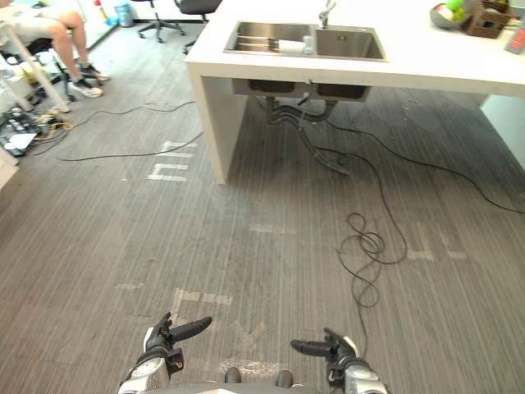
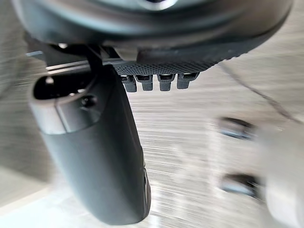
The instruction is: Walk over to the sink, pick up the cup, carry it to the dishwasher, place the cup inside the dishwasher, then close the dishwasher door
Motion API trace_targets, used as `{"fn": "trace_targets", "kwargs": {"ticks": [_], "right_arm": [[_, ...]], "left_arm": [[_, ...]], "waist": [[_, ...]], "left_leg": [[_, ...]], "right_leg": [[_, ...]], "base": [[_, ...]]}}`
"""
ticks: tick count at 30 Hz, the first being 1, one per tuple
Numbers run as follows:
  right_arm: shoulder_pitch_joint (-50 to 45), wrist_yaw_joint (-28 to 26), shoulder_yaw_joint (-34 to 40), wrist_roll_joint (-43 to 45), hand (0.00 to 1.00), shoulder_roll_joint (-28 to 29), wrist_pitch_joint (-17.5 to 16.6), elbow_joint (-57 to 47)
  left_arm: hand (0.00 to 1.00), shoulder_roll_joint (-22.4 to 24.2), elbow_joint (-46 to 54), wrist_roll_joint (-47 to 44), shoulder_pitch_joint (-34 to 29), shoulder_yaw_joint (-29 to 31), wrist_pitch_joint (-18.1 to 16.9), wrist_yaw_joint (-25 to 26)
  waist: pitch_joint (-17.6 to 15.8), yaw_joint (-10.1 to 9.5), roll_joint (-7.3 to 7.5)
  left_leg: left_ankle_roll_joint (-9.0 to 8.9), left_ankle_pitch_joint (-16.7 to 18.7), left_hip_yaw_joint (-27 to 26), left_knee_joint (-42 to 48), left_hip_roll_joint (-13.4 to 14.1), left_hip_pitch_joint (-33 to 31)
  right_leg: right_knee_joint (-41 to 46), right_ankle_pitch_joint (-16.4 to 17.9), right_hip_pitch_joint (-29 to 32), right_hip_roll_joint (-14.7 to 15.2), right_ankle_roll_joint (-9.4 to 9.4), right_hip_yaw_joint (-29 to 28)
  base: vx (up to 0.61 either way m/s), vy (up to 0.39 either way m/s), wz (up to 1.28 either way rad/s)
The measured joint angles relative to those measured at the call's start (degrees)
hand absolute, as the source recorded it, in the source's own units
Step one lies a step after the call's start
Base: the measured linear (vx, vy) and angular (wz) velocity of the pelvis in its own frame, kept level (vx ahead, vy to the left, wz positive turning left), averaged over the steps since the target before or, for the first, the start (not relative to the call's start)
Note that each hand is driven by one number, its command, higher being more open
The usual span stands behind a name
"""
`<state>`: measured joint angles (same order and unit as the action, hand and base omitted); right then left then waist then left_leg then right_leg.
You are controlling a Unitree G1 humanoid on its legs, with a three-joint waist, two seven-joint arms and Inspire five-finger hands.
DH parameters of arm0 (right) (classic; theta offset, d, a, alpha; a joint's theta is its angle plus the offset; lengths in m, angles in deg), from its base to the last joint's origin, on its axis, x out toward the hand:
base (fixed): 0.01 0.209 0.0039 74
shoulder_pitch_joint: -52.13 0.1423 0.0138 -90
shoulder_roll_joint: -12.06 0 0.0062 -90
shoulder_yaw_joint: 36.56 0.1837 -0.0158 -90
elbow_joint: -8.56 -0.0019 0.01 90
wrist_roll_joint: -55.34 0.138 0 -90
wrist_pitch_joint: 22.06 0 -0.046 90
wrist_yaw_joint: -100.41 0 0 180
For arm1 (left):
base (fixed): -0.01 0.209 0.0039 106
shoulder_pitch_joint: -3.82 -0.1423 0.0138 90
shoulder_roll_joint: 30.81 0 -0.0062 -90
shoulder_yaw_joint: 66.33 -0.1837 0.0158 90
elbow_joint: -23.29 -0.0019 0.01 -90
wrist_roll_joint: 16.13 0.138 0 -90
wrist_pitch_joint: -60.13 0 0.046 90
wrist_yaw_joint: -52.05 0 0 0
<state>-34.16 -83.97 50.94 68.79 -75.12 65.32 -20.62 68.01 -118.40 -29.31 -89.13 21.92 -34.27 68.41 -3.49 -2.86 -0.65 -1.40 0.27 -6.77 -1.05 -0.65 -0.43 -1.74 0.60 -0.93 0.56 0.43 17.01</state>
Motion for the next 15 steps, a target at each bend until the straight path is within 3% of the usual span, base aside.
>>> {"fn": "trace_targets", "kwargs": {"ticks": [3, 7, 12, 15], "right_arm": [[1.6, -0.3, -0.1, 2.5, 1.00, 1.0, -2.2, -2.0], [0.8, -0.4, -0.1, 2.9, 1.00, 2.7, -2.0, -3.4], [-2.9, -0.7, 2.5, 8.0, 1.00, 3.6, 1.3, -4.0], [-5.0, -0.9, 6.2, 9.5, 1.00, 4.5, 1.4, -3.4]], "left_arm": [[1.00, -0.9, 0.0, 6.2, -0.9, -1.0, 0.1, 1.0], [1.00, -0.5, 0.0, 8.7, -1.8, -2.9, 0.3, 1.1], [1.00, 0.9, -0.1, 7.2, -3.0, -3.3, 0.3, 0.9], [1.00, 2.2, -2.0, 4.0, -3.2, -3.4, 0.7, 0.6]], "waist": [[0.0, -0.28, -0.05], [0.0, -0.38, -0.07], [0.0, -0.15, -0.12], [0.4, 0.36, -0.56]], "left_leg": [[0.32, -0.2, 0.0, -0.2, -0.2, 0.1], [0.51, -0.3, -0.2, -0.8, -0.3, 0.4], [0.51, -0.3, -1.2, -1.3, -0.3, 0.8], [0.51, -0.3, -1.7, -1.6, -0.3, 1.1]], "right_leg": [[0.0, 0.0, 0.0, 0.1, -0.01, 0.1], [-0.1, 0.0, 0.1, 0.2, -0.01, -0.1], [-0.4, 0.0, 0.1, 0.1, -0.01, -0.9], [-0.4, -0.1, 0.0, 0.1, 0.10, -1.3]], "base": [[-0.02, 0.038, 0.03], [0.00, 0.012, -0.02], [0.00, 0.025, -0.08], [0.00, 0.021, -0.08]]}}
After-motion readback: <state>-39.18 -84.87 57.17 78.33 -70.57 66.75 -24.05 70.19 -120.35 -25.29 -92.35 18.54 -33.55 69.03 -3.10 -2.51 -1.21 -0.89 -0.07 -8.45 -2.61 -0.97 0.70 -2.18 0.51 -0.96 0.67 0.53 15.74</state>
